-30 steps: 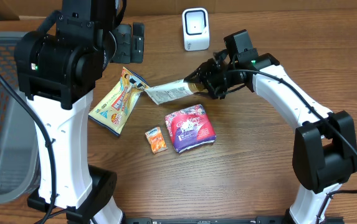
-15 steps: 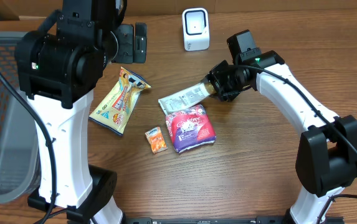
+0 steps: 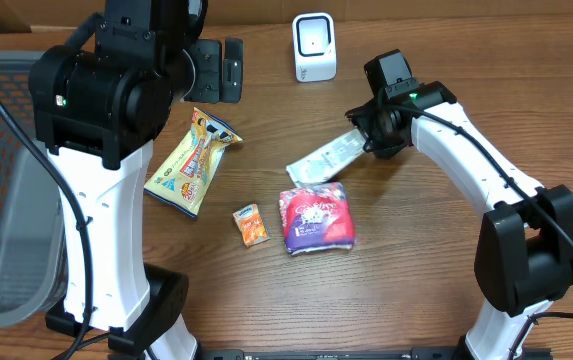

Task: Scan the item barcode

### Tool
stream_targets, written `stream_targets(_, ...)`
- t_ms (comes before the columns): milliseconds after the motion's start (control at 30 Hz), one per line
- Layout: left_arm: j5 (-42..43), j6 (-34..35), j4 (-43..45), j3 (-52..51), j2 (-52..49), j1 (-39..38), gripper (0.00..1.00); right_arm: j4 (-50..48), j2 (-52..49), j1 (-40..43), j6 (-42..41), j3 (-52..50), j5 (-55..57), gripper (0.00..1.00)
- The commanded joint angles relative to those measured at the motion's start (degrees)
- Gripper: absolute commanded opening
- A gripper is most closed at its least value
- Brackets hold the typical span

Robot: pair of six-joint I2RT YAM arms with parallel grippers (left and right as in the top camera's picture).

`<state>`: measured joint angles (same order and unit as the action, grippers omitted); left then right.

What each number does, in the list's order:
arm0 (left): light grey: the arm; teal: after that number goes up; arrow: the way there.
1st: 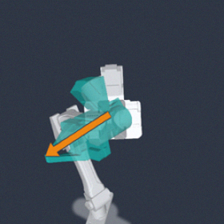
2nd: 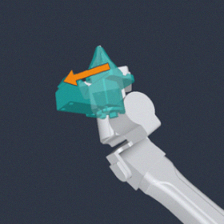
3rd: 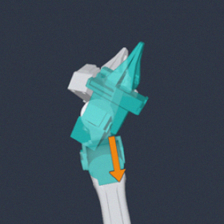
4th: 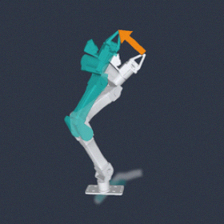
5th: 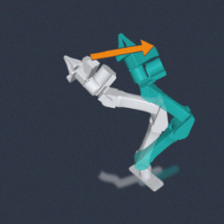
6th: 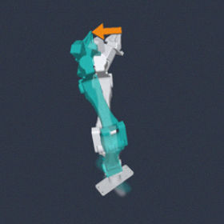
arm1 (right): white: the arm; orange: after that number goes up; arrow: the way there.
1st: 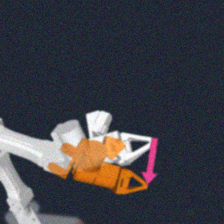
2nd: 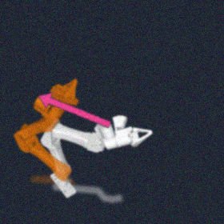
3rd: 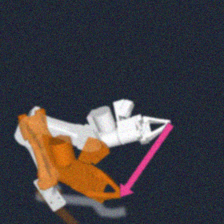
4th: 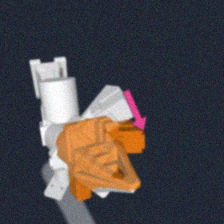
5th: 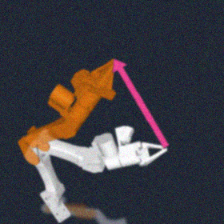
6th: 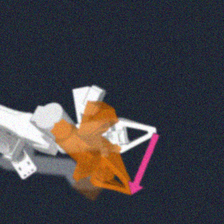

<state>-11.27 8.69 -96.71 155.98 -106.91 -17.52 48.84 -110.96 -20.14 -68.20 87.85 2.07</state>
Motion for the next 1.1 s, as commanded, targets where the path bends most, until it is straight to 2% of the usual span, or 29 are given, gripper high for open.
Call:
stream_targets(0,0.8,0.6,-0.1,-0.3,-0.7,0.2,1.0,0.2,0.6,0.4,6.0,-0.5,14.0,0.48)
stream_targets(300,0.8,0.6,-0.1,-0.3,-0.7,0.2,1.0,-1.7,0.6,0.4,14.5,-0.5,21.9,0.52)
stream_targets(500,0.9,0.6,-0.1,-0.3,-0.7,0.2,1.0,-5.1,0.6,0.4,21.0,-0.5,21.9,0.77)
stream_targets(667,0.8,0.6,-0.1,-0.3,-0.7,0.2,1.0,-7.7,0.6,0.4,25.8,-0.3,21.4,0.78)
stream_targets(700,0.8,0.6,-0.1,-0.3,-0.7,0.2,1.0,-7.6,0.8,0.4,26.8,0.1,20.5,0.82)
stream_targets(733,0.8,0.6,-0.1,-0.3,-0.7,0.2,1.0,-6.6,1.0,0.4,27.8,0.8,18.4,0.91)
stream_targets(767,0.8,0.6,-0.1,-0.3,-0.7,0.2,1.0,-5.0,1.6,0.4,27.7,1.6,15.5,0.98)
stream_targets(800,0.8,0.6,-0.1,-0.3,-0.7,0.2,1.0,-3.7,2.1,0.4,27.4,2.2,12.3,1.0)
stream_targets(900,0.7,0.6,-0.1,-0.3,-0.7,0.3,1.0,1.9,3.2,0.4,19.7,2.6,-4.3,1.0)
stream_targets(1000,0.3,0.6,-0.1,-0.3,-0.7,0.3,1.0,7.1,2.4,-0.3,11.0,1.0,-8.2,1.0)
stream_targets(1067,0.4,0.6,-0.1,-0.3,-0.7,0.2,1.0,6.8,1.7,-0.8,9.4,-1.1,-8.0,1.0)
